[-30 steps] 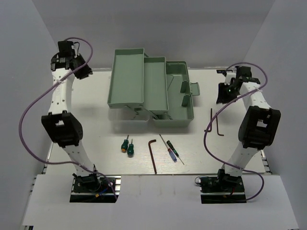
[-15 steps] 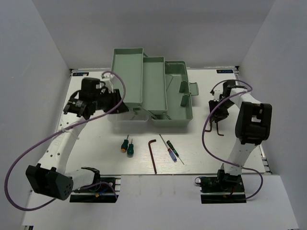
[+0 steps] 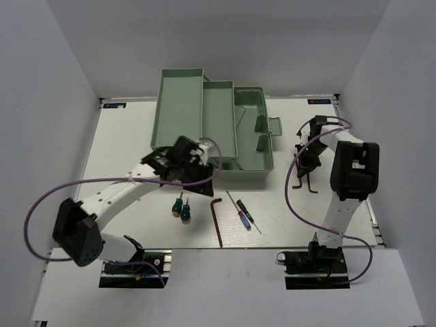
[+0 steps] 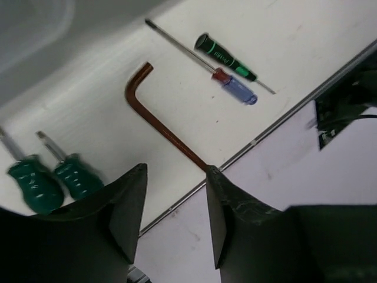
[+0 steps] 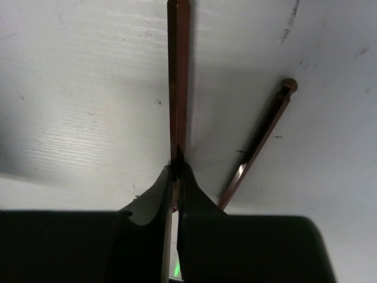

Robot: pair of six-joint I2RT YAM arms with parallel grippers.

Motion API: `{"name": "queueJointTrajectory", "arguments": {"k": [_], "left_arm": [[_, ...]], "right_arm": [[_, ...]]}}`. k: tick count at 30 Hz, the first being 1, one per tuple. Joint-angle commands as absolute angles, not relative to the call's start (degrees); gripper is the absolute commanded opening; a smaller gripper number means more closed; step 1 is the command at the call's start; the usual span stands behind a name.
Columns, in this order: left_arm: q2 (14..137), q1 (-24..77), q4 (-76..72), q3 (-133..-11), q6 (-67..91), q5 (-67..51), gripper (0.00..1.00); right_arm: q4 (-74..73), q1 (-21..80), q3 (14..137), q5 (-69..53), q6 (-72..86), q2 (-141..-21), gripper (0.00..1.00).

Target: Sort the tools into containers

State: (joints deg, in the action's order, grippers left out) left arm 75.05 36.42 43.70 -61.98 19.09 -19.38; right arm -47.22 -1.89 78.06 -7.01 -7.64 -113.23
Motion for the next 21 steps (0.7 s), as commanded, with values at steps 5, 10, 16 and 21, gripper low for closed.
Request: {"name": "queueJointTrajectory", "arguments": {"k": [5, 10, 16, 21], "left_arm": [[85.77, 48.24, 39.47, -59.34, 28.90, -4.23, 0.62], [89.81, 50.27, 36.30, -57.30, 31.29, -2.38, 0.70], [95.36, 52.47, 35.25, -58.80, 32.34, -0.18, 0.71], [98.17, 53.70, 33.66, -59.41, 33.40, 0.52, 0.71]], "right_arm": [[-44.91, -3.25, 81.90, -14.01, -13.08, -101.19, 0.00], [-50.79, -2.29, 92.96, -28.37, -14.07, -96.33, 0.00], [-50.54, 5.52, 100.53, -40.16, -7.14, -100.36, 0.00], [-49.40, 12.91, 106.86, -38.24, -0.97, -110.27, 0.12]]}}
